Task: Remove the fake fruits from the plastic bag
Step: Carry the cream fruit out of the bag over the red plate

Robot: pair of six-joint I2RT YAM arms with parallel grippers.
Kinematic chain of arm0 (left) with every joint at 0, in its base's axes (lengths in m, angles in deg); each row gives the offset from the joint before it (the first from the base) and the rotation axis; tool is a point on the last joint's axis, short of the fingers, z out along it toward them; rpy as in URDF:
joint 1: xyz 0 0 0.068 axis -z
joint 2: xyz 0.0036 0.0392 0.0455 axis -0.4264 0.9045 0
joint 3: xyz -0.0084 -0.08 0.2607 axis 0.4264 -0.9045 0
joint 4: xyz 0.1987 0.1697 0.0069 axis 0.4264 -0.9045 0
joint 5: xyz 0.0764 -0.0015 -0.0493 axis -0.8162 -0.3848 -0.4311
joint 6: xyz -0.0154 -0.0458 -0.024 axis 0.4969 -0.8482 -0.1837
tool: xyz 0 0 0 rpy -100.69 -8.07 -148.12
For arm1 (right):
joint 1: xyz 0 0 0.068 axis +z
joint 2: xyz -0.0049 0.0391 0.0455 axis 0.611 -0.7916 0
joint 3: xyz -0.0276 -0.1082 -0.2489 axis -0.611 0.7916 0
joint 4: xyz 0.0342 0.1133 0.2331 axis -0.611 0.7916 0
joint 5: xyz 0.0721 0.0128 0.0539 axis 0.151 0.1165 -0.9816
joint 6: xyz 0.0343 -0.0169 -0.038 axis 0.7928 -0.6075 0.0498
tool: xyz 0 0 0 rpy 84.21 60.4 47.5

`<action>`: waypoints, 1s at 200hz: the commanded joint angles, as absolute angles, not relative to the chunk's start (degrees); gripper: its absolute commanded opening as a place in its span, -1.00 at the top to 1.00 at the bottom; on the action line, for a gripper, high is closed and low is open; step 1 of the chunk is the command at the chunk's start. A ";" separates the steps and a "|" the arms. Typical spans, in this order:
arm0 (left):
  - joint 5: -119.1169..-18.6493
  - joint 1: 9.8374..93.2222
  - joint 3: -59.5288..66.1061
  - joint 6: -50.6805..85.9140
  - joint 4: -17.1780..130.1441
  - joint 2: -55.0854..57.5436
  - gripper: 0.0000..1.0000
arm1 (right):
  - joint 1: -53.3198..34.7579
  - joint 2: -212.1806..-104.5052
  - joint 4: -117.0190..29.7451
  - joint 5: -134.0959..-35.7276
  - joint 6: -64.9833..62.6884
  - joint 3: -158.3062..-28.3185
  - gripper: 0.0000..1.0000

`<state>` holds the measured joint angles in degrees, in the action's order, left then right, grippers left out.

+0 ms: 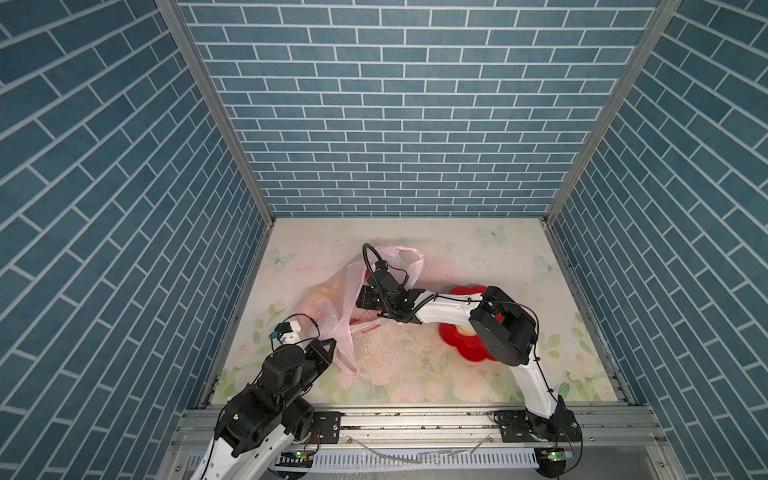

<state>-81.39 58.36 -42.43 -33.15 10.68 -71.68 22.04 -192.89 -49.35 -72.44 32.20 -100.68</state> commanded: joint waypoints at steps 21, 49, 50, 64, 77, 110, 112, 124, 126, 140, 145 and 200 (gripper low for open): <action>-89.24 57.97 -37.90 -29.15 18.83 -66.76 1.00 | 25.02 -182.99 -37.80 -73.58 22.64 -98.31 0.40; -90.47 58.03 -36.92 -26.95 19.48 -65.34 1.00 | 26.47 -177.60 -30.80 -70.90 17.72 -98.23 0.40; -90.47 57.98 -36.91 -26.95 19.48 -65.31 1.00 | 26.53 -177.42 -30.51 -70.73 17.50 -98.28 0.40; -90.47 57.98 -36.98 -26.99 19.48 -65.06 1.00 | 27.36 -175.16 -27.55 -68.66 14.86 -98.82 0.40; -90.14 58.02 -37.32 -27.24 19.57 -65.09 1.00 | 27.81 -173.12 -25.40 -66.49 12.97 -99.19 0.40; -90.07 58.01 -38.12 -27.65 19.04 -66.13 1.00 | 28.11 -167.73 -22.91 -62.04 9.81 -99.61 0.41; -90.11 57.98 -38.17 -27.65 18.97 -66.25 1.00 | 28.09 -167.44 -22.79 -61.90 9.61 -99.70 0.41; -90.12 58.01 -38.33 -27.78 18.53 -66.80 1.00 | 28.10 -165.76 -21.96 -61.37 8.98 -100.07 0.41; -90.12 57.98 -38.38 -27.79 18.45 -66.84 1.00 | 28.00 -165.47 -21.83 -61.25 8.90 -100.14 0.41; -90.12 58.03 -38.56 -27.84 17.93 -67.20 1.00 | 27.98 -163.13 -21.09 -60.31 8.49 -100.35 0.42; -90.16 57.95 -38.62 -27.88 17.83 -67.35 1.00 | 27.89 -162.27 -20.99 -59.96 8.49 -100.26 0.42; -90.31 58.02 -38.99 -28.09 16.66 -68.49 1.00 | 23.05 -148.31 -9.30 -51.51 12.27 -94.70 0.47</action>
